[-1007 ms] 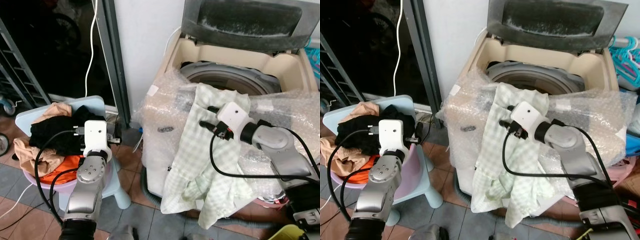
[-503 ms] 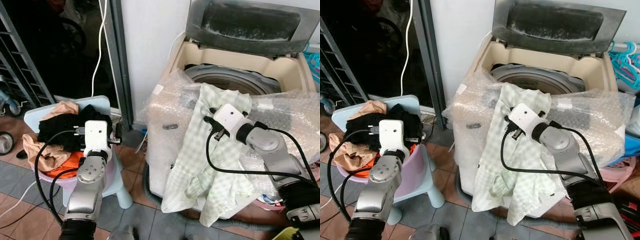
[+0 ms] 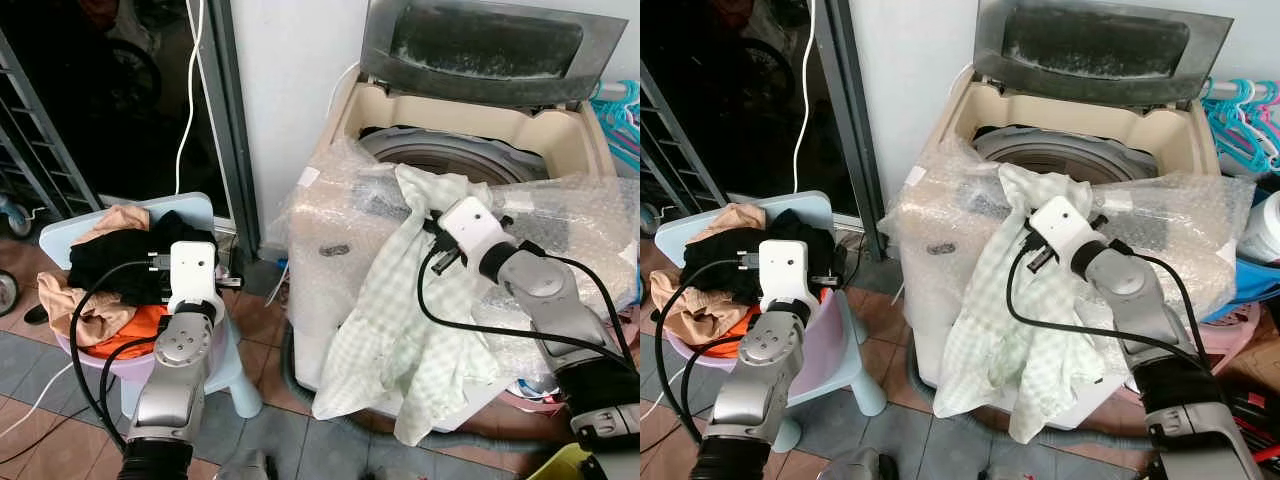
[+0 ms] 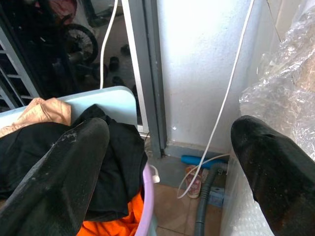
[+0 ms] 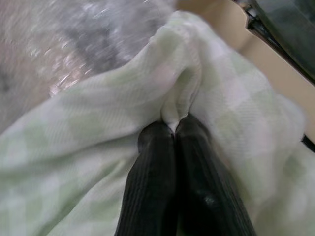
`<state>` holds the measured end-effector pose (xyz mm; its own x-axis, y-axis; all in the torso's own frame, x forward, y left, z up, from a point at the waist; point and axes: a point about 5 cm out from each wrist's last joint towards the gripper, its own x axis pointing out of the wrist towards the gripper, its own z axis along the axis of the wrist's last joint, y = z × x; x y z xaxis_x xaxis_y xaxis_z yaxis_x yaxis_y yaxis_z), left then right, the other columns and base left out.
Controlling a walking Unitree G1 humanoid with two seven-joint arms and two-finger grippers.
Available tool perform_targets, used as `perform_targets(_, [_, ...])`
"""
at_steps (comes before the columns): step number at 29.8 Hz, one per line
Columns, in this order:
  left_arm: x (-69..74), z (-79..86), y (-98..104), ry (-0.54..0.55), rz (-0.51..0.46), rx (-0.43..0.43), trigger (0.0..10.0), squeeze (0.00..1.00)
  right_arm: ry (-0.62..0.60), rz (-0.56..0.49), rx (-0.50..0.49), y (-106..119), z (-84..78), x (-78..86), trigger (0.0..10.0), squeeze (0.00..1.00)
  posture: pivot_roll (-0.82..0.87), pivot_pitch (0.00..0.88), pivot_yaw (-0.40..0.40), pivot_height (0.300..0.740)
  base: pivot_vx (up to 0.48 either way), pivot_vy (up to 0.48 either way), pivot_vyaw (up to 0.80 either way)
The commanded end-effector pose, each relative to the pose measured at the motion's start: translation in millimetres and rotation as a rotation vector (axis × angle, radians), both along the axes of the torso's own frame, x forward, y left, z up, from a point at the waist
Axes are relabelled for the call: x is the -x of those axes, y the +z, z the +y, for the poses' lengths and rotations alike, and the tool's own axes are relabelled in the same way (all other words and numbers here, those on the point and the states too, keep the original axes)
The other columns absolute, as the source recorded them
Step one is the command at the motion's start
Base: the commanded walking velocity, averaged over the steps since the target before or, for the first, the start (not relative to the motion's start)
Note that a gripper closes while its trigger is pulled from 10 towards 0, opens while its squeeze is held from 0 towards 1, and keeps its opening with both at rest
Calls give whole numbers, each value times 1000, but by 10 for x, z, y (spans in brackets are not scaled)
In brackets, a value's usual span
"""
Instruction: Clothes washing
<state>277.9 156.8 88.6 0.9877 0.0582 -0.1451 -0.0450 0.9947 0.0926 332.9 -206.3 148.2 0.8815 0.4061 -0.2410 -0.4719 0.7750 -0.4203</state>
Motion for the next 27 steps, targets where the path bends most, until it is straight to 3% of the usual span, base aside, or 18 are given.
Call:
perform_targets(1, [-2, 9, 58, -10, -28, -5, 10000, 0, -34, -20, -78, 182, -80, -83, 0, 0, -44, 0, 22, 740, 0, 0, 0])
perform_targets(7, [-16, -22, 101, -37, -46, 13, 10000, 0, -51, -55, -153, 580, -152, -331, 0, 0, -44, 0, 26, 740, 0, 0, 0])
perform_targets(8, [-21, -22, 101, -36, -44, 11, 10000, 0, -69, -99, -145, 803, -169, -467, 0, 0, -43, 0, 26, 740, 0, 0, 0])
perform_targets(9, [-21, -22, 101, -36, -44, 11, 10000, 0, -69, -99, -145, 803, -169, -467, 0, 0, -43, 0, 26, 740, 0, 0, 0])
perform_targets(11, [-31, -21, 106, -35, -43, 7, 10000, 0, -89, -127, -202, 1095, -166, -621, 0, 0, -38, 0, 24, 740, 0, 0, 0])
perform_targets(13, [-32, -20, 108, -35, -44, 7, 10000, 0, -95, -131, -219, 1170, -163, -654, 0, 0, -38, 0, 24, 740, 0, 0, 0])
perform_targets(17, [-2, -4, 120, -28, -45, 0, 10000, 0, -239, -177, -272, 1571, -270, -784, 0, 0, -17, 0, 13, 740, 0, 0, 0])
perform_targets(18, [13, 8, 121, -23, -44, -2, 10000, 0, -336, -244, -252, 1708, -363, -785, 0, 0, -7, 0, 8, 740, 0, 0, 0])
perform_targets(19, [39, 24, 122, -16, -42, -4, 10000, 0, -482, -380, -224, 1937, -511, -754, 0, 0, 2, 0, 4, 740, 0, 0, 0])
perform_targets(20, [61, 37, 117, -10, -39, -7, 10000, 0, -613, -530, -242, 2194, -662, -678, 0, 0, 4, 0, 3, 740, 0, 0, 0])
perform_targets(21, [76, 48, 115, -3, -39, -12, 10000, 0, -656, -601, -275, 2331, -727, -626, 0, 0, 9, 0, 1, 740, 0, 0, 0])
perform_targets(22, [85, 57, 113, 3, -39, -16, 10000, 0, -679, -651, -301, 2433, -767, -586, 0, 0, 9, 0, 1, 740, 0, 0, 0])
perform_targets(24, [112, 78, 114, 17, -39, -23, 10000, 0, -689, -757, -254, 2633, -786, -514, 0, 0, 15, 0, -6, 740, 0, 0, 0])
perform_targets(27, [116, 99, 119, 33, -42, -26, 10000, 0, -628, -761, -204, 2632, -705, -539, 0, 0, 12, 0, -7, 740, 0, 0, 0])
